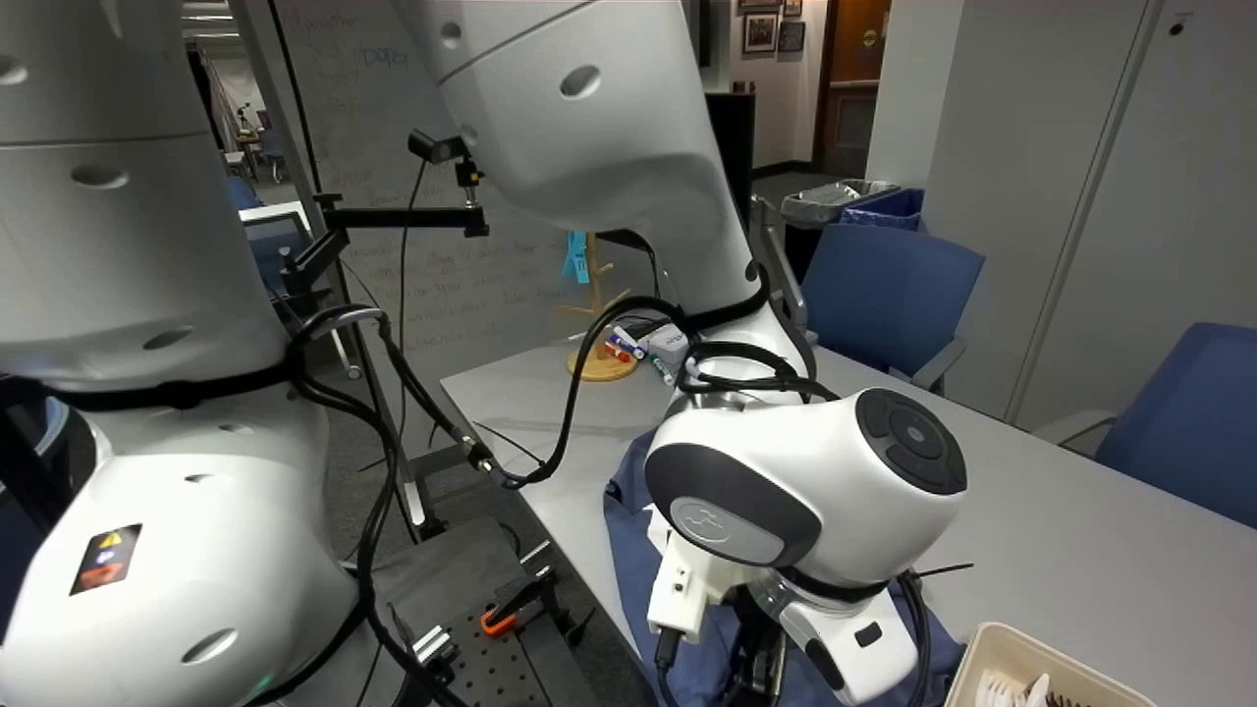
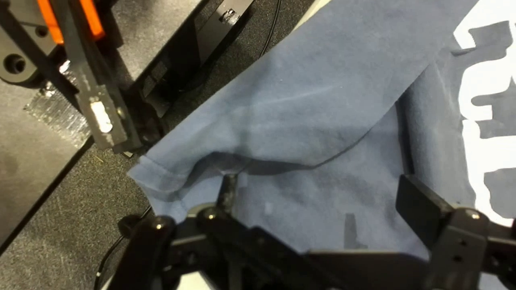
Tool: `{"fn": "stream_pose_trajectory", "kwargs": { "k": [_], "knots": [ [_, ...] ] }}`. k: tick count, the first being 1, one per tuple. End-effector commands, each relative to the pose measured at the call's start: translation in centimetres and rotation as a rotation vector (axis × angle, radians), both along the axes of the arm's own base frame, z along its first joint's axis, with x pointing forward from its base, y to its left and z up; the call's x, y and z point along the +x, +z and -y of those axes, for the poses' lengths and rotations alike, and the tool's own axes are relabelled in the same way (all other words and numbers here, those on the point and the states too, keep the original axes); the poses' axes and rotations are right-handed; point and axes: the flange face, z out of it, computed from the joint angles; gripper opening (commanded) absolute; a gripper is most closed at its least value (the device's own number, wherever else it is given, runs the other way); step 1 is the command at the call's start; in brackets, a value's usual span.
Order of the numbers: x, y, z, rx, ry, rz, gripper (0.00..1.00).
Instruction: Fold the shirt
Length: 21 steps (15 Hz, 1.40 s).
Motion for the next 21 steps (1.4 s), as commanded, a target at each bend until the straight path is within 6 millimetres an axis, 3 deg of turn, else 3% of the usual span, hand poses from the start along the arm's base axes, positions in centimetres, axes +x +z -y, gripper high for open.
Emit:
{"fn": "stream_pose_trajectory", "kwargs": {
  "k": [1,6,11,21],
  "knots": [
    [0.8,-1.4,1.5,0.005,-0.127,-0.007,1.0],
    [0.4,-4.3,3.4,0.011,-0.291,-0.061,1.0],
    [-0.4,-6.4,2.6,-0.073,-0.36,-0.147,1.0],
    [-0.2,-4.8,0.6,-0.273,-0.362,-0.176,1.0]
  ]
}}
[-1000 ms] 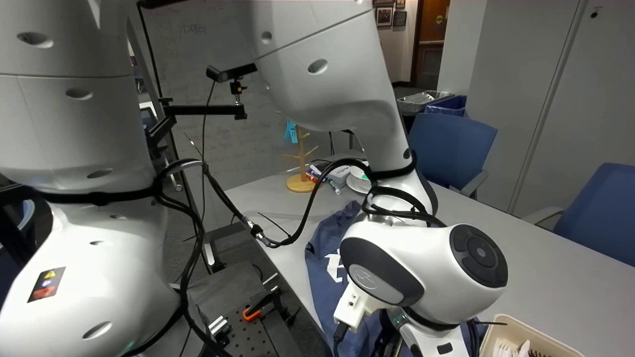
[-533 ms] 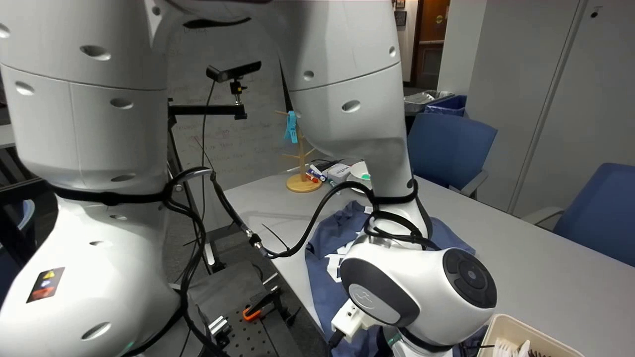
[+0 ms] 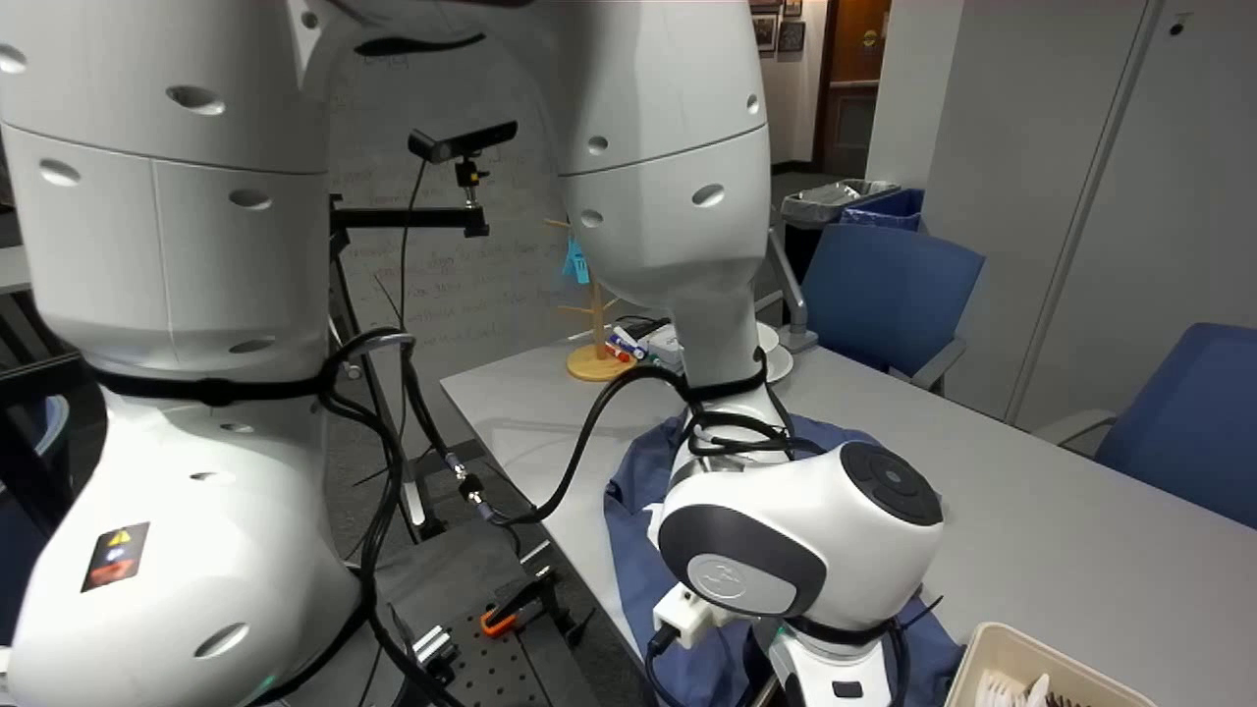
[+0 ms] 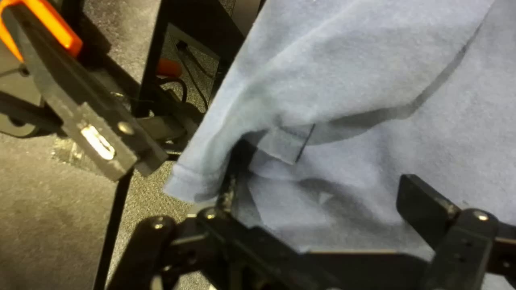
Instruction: Fold the shirt
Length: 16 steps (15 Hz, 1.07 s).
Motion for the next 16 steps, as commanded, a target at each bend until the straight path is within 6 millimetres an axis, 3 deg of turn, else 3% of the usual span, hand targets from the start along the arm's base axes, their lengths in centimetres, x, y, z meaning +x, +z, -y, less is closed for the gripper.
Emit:
{"fn": "stream_pose_trajectory", "kwargs": {
  "k": [1,6,7,16],
  "knots": [
    [-0.4,1.1,-1.0,-0.079,0.016,-0.008,1.0],
    [-0.1,3.2,-2.4,-0.114,0.168,-0.012,1.0],
    [0.3,1.7,-1.6,-0.104,0.119,-0.032,1.0],
    [0.3,3.0,-1.9,-0.12,0.162,-0.016,1.0]
  ]
}}
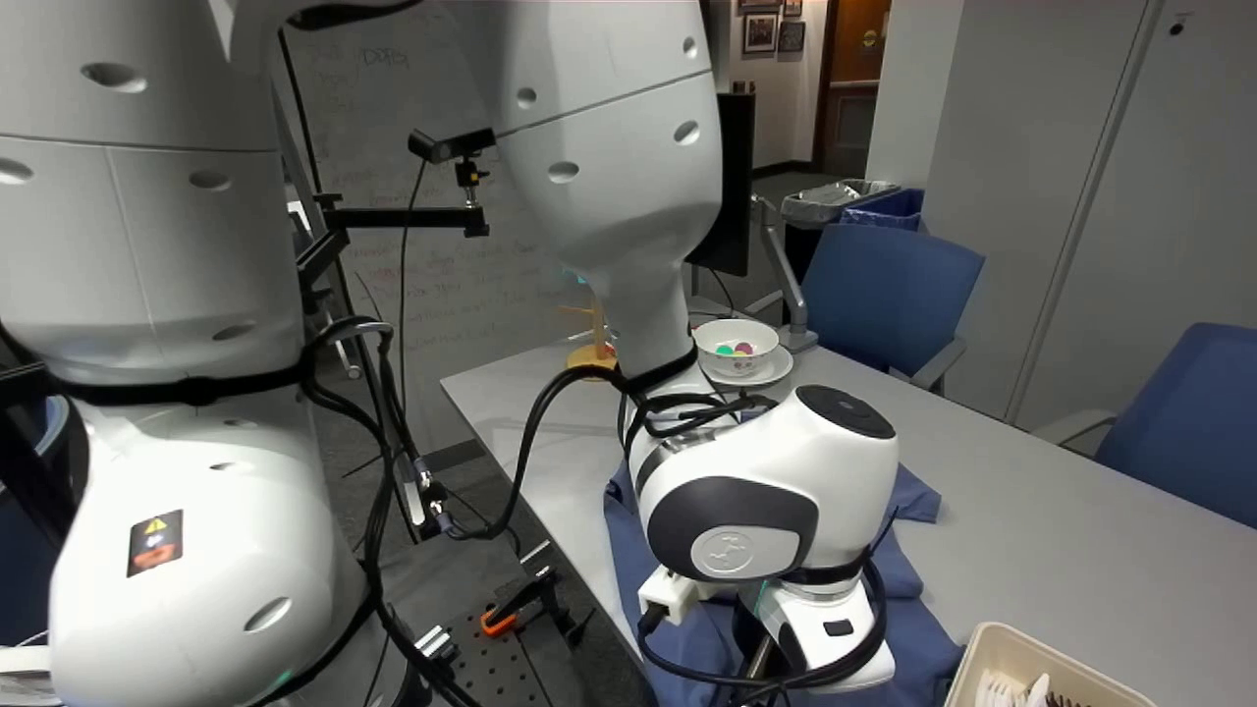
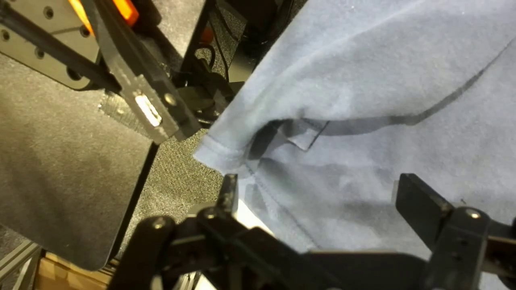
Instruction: Fold the shirt
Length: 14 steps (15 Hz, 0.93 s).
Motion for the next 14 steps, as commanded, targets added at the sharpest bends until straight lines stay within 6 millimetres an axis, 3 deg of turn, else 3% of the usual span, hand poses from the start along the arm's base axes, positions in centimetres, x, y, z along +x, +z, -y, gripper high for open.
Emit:
{"fn": "stream_pose_trajectory", "kwargs": {
  "k": [1,9,14],
  "knots": [
    [0.2,0.5,0.3,-0.023,0.003,0.005,1.0],
    [0.8,1.5,0.3,-0.042,0.057,0.003,1.0],
    [1.4,2.9,0.3,-0.028,0.278,0.02,1.0]
  ]
}}
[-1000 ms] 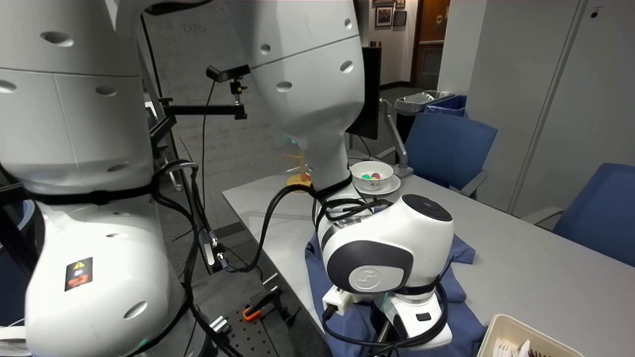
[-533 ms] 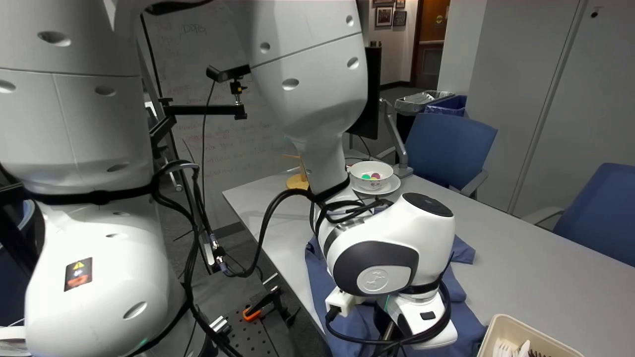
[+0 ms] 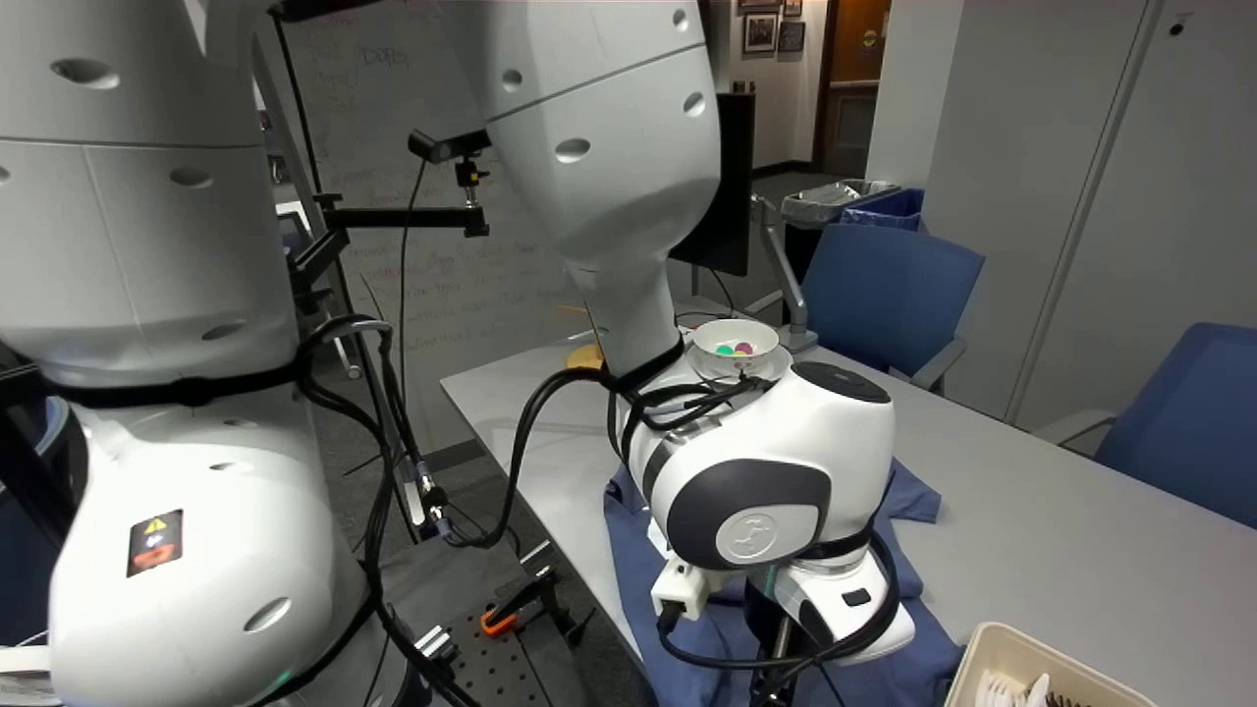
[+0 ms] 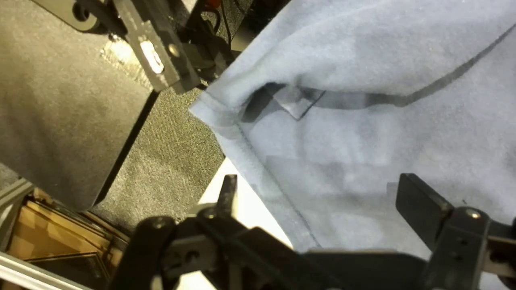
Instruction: Fold the shirt
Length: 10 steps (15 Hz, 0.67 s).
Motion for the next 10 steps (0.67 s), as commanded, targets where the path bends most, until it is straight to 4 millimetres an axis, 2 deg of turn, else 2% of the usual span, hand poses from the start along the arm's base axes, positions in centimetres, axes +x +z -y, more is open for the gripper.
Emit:
{"fn": "stream_pose_trajectory", "kwargs": {
  "k": [1,5,10],
  "knots": [
    [-0.1,1.9,0.6,0.016,0.193,-0.005,1.0],
    [-0.7,2.5,1.9,0.03,0.408,-0.031,1.0],
    [-0.7,1.3,1.8,0.073,0.663,-0.065,1.0]
  ]
}}
